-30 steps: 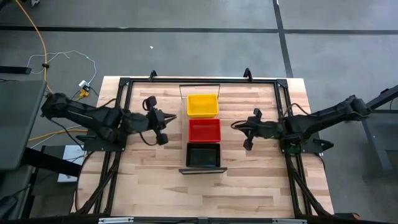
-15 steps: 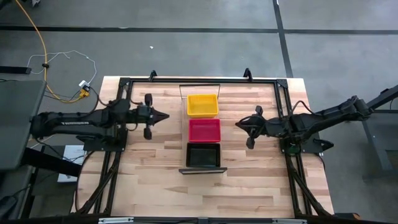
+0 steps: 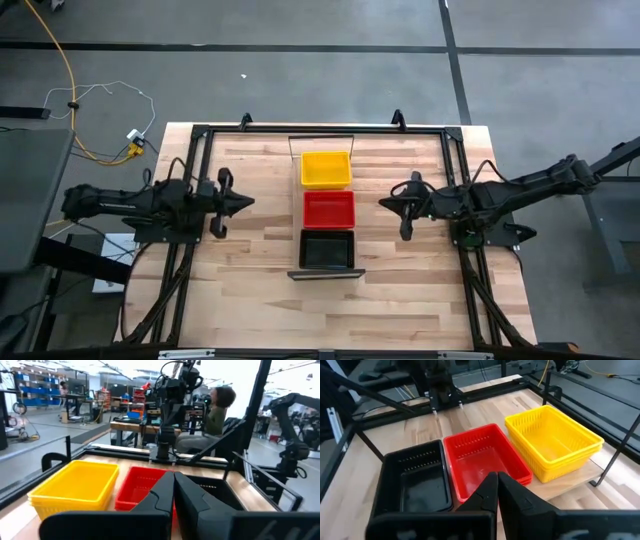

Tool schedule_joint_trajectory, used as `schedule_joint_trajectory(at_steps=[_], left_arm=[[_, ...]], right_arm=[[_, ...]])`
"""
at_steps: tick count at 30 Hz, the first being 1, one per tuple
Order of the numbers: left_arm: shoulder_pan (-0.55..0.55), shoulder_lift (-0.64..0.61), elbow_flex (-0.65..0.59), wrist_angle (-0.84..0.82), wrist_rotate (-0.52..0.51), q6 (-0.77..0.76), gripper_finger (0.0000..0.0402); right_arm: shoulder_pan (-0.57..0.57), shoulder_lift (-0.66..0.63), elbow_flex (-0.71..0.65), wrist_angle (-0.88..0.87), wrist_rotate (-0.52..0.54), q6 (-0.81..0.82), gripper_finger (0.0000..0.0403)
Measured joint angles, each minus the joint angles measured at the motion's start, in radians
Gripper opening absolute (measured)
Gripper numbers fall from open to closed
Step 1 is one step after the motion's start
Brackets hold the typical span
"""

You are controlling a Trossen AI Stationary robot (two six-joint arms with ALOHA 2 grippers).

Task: Stack baskets on shelf by color
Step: Return to Home Position

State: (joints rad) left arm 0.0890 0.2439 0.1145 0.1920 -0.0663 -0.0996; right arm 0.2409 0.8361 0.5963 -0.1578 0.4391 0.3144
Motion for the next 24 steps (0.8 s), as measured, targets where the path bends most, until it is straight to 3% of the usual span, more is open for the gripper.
schedule_joint_trajectory(at_steps=[6, 12, 18, 24], left_arm=[[-0.142, -0.116, -0.077, 0.019, -0.144, 0.005, 0.0000], [-0.202, -0.192, -0.103, -0.030, -0.199, 0.079, 0.0000], [-0.172, -0.239, -0.103, -0.143, -0.207, 0.128, 0.0000], [-0.103, -0.240, -0.103, -0.144, -0.104, 0.132, 0.0000]], right_arm=[[0.000, -0.031, 0.000, 0.003, -0.004, 0.026, 0.0000], [0.000, -0.064, 0.000, -0.004, -0.008, 0.026, 0.0000], [0.000, -0.086, -0.005, -0.065, -0.051, 0.025, 0.0000], [0.000, -0.143, -0.094, -0.053, -0.075, 0.026, 0.0000]])
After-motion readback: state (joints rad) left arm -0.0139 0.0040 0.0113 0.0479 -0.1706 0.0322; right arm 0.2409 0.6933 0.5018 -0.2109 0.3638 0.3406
